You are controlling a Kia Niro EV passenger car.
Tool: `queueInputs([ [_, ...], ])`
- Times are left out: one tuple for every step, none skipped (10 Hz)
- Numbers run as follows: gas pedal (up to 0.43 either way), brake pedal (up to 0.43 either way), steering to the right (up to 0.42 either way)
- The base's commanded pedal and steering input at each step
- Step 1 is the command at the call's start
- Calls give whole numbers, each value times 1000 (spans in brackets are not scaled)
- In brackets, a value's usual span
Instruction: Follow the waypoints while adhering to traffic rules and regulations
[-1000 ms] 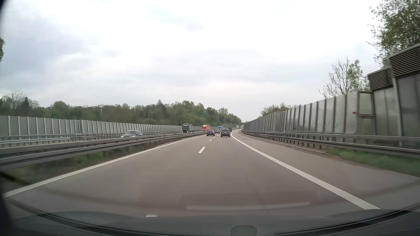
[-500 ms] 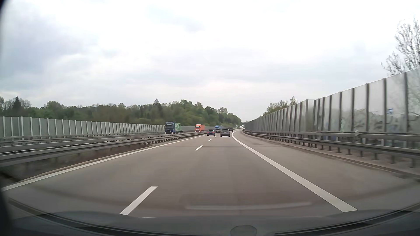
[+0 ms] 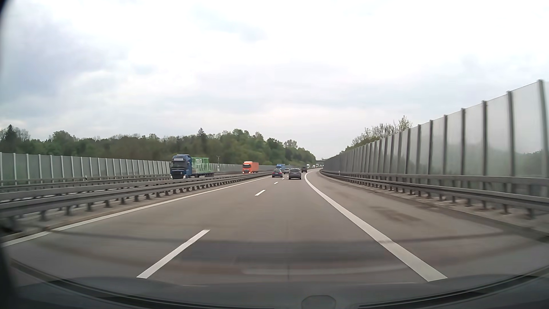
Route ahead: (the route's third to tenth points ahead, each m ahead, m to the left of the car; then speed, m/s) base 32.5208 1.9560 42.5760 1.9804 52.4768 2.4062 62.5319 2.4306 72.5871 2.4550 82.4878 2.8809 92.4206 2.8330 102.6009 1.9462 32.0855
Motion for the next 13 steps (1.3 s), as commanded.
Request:
queueInputs([
  [189, 0, 0],
  [189, 0, 0],
  [189, 0, 0],
  [189, 0, 0],
  [189, 0, 0],
  [189, 0, 1],
  [189, 0, 1],
  [189, 0, 2],
  [189, 0, 2],
  [189, 0, 2],
  [189, 0, 2],
  [189, 0, 2],
  [189, 0, 3],
])
